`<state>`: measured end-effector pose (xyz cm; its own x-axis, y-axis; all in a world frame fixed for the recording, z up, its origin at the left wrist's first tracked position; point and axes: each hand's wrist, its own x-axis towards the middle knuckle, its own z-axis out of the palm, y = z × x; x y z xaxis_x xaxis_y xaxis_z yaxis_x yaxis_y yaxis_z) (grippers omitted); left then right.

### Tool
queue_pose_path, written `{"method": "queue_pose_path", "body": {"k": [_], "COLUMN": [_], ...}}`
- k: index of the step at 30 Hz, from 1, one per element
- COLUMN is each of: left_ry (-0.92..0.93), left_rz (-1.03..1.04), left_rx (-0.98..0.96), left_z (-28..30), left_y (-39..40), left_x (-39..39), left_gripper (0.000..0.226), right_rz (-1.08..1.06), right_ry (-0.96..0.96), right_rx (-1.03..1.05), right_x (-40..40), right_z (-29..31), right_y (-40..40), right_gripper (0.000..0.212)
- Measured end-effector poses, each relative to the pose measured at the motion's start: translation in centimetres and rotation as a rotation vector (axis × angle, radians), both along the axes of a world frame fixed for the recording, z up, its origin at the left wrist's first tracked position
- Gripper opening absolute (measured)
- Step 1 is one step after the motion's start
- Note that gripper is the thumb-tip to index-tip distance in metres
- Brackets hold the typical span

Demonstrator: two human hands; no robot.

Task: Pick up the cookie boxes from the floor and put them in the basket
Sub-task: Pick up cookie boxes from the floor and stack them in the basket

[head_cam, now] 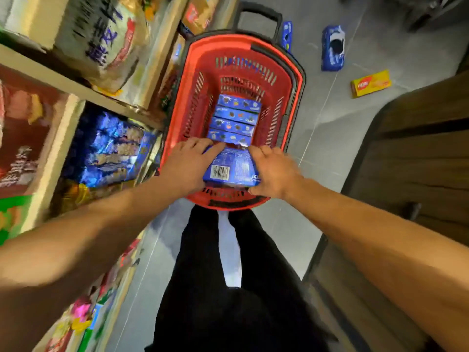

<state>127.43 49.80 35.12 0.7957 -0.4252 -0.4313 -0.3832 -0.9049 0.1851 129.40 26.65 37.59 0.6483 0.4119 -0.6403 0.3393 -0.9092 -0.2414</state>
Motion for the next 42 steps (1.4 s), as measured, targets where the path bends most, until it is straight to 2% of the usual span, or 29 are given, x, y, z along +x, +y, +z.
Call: {"method": "queue_pose_path", "body": {"k": [6,10,14,18,21,24,29,33,37,42], "left_ry": [0.125,0.12,0.101,0.174,0.191,0.169,0.06,-0.009,0.021,0.161], "left_rz": [-0.021,0.027,0.082,0.125,0.17,0.213,0.263,0.223,0.259,0.15], "left_rx": [0.022,0.011,0.07,0.095,0.111,0.117,0.065,0.052,0.037,-0.036], "left_z": [-11.4,-19.6,-28.1,-36.1,-41.5,-44.7,-49.3,-51.0,-49.6,-43.2], "left_y": [-0.4,0.0,-0.4,-0.3,0.3,0.4,-0.2,-0.1,0.0,-0.1], "left_x": [2.5,2.1,3.1,4.1,4.6,4.7,4.6,4.0,3.8,3.9], "left_gripper": [0.11,0.104,0.099,0.099,0.095,0.093,0.075,0.088,0.092,0.09], "right_rz": [-0.095,-0.093,-0.136,-0.196,-0.234,-0.284,-0.327,-0.313,-0.326,-0.32], "right_ry": [0.085,0.104,0.047,0.024,0.012,-0.025,-0.12,-0.163,-0.068,0.009], "right_rx": [-0.035,-0.061,-0.114,-0.145,-0.153,-0.153,-0.178,-0.173,-0.202,-0.149], "right_x": [1.3,1.5,2.0,2.6,2.8,2.9,2.4,2.1,1.7,2.0], "right_z": [-11.3,-20.0,-29.5,-38.2,-43.3,-45.9,-50.1,-51.4,-50.0,-43.0], "right_y": [0.6,1.6,3.0,4.6,5.7,6.0,6.1,5.9,6.0,6.4], "right_gripper": [0.106,0.102,0.091,0.081,0.085,0.091,0.089,0.089,0.098,0.097]}}
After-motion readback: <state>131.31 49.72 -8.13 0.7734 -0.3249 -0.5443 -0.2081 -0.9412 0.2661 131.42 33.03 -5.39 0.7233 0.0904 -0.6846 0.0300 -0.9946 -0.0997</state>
